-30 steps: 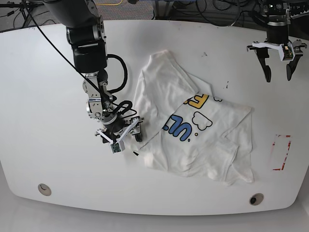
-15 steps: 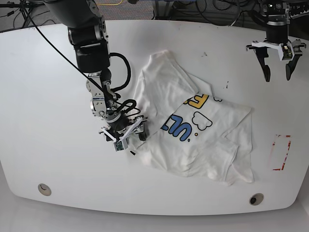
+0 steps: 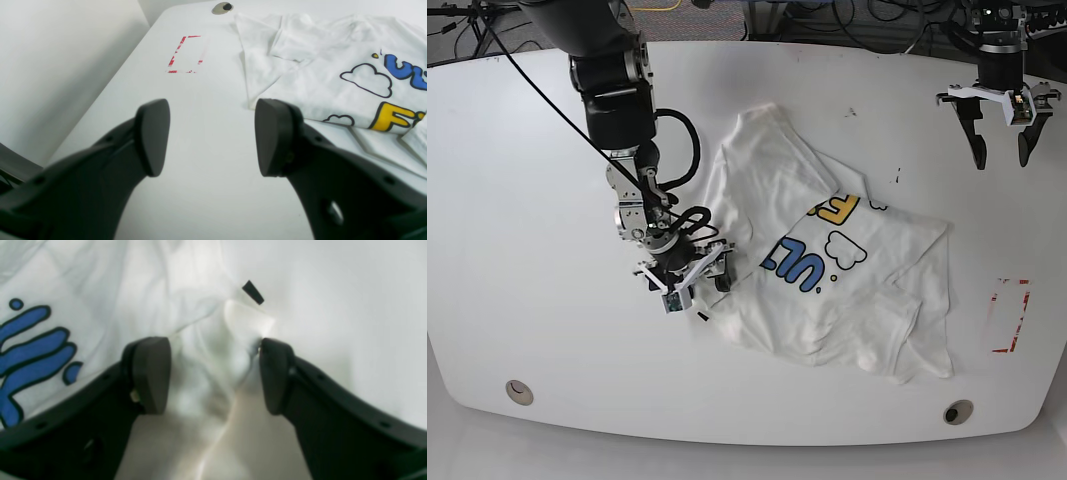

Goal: Fold the T-shirt properly
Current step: 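Grasp the shirt hem corner with the right gripper, then lift the hem corner and drag it away from the collar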

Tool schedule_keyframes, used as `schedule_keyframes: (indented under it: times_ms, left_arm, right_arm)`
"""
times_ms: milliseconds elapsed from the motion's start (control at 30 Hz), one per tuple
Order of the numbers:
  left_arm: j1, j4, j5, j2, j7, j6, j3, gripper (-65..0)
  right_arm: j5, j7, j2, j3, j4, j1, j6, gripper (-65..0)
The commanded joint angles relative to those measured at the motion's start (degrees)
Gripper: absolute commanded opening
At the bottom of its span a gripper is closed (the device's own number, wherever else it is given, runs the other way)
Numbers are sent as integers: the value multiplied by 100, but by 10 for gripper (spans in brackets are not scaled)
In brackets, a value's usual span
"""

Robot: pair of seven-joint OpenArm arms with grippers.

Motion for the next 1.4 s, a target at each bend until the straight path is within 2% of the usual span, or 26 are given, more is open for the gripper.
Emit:
schedule_keyframes:
  times_ms: [0,233,300,900,1233,1367]
  left_arm:
    - [4,63,-18,-41,-139,12,-30,-275]
    - [22,64,-21,-36,-166,21,-29,-272]
    - [10,71,-39,-61,-175,14,-41,-275]
    - [-59,26,-54,-55,-133,-9,-32,-277]
    - [-97,28,-40,-64,-112,-28,-44,-278]
    - [-117,27,-42,-33,-144,-22,-34,-278]
  right_arm:
    - [13,101,10,-15,124,163,28,-321]
    - [0,88,11,-17,186,145,11,-498]
    - [12,43,31,4,257,110,-7,-620]
    - [17,-71,329,27,1245,-282,-8,-647]
    - [58,-211,322,50,2217,-461,-11,-642]
    - [38,-412,330,50,3170,-917,-27,-644]
